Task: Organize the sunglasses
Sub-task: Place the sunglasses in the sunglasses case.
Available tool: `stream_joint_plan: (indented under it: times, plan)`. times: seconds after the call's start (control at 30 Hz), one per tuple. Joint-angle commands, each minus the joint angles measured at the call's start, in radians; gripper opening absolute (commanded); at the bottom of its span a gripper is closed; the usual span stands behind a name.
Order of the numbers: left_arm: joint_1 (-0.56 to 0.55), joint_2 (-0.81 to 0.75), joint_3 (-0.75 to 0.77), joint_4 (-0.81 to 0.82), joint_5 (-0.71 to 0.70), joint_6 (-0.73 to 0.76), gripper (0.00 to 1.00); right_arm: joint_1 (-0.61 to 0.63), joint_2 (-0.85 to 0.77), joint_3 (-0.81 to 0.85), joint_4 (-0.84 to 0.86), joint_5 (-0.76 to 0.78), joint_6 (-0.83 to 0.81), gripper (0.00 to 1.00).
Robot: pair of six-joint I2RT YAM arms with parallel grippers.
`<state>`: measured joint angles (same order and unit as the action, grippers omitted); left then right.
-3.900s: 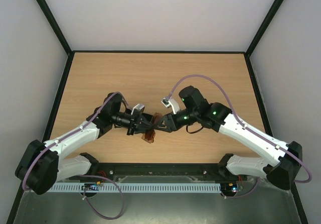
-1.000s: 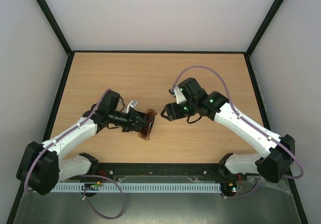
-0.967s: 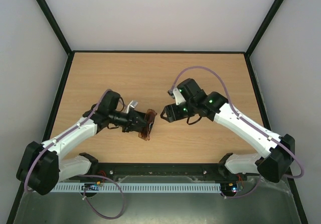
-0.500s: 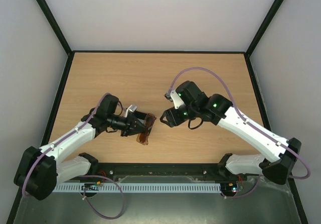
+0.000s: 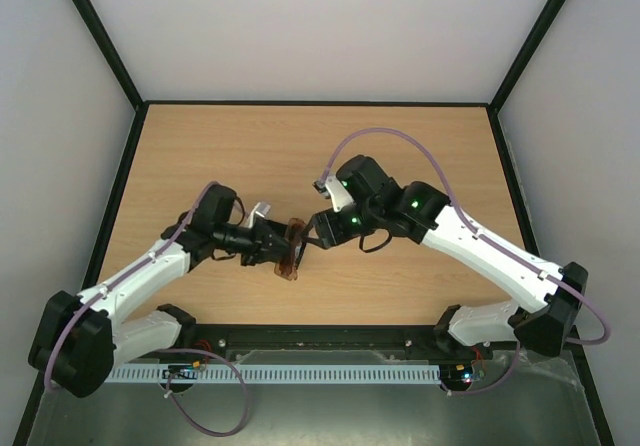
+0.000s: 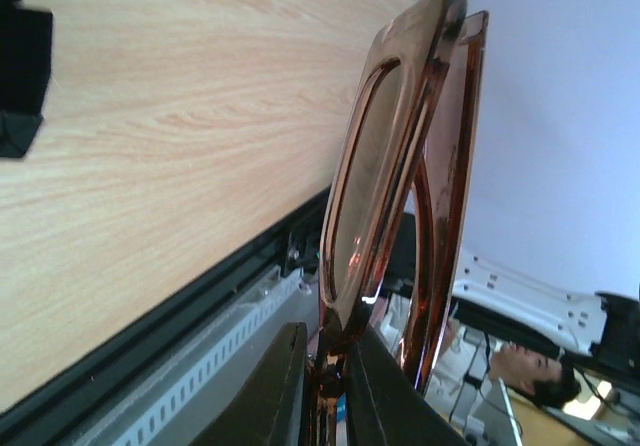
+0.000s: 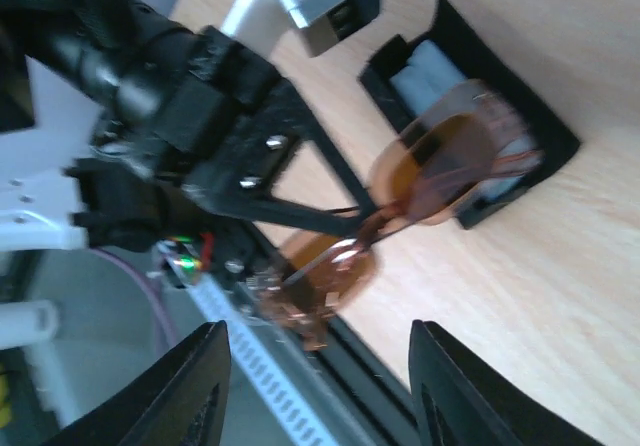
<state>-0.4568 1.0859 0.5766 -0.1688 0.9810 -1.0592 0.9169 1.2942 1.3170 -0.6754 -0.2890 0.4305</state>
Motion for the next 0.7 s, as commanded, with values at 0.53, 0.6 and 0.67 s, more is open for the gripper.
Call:
stream_joint_plan:
  times: [0.53, 0.6, 0.67]
  plan:
    - [0.001, 0.028, 0.125, 0.048, -0.278, 0.016, 0.02, -0.009, 0.056, -0.194, 0.382, -0.125, 0.565, 0.38]
    - [0.002, 0.018, 0.124, 0.043, -0.27, 0.016, 0.02, -0.022, 0.074, -0.201, 0.4, -0.125, 0.572, 0.37]
    - [0.001, 0.012, 0.121, 0.047, -0.252, 0.011, 0.02, -0.038, 0.086, -0.207, 0.42, -0.126, 0.578, 0.35]
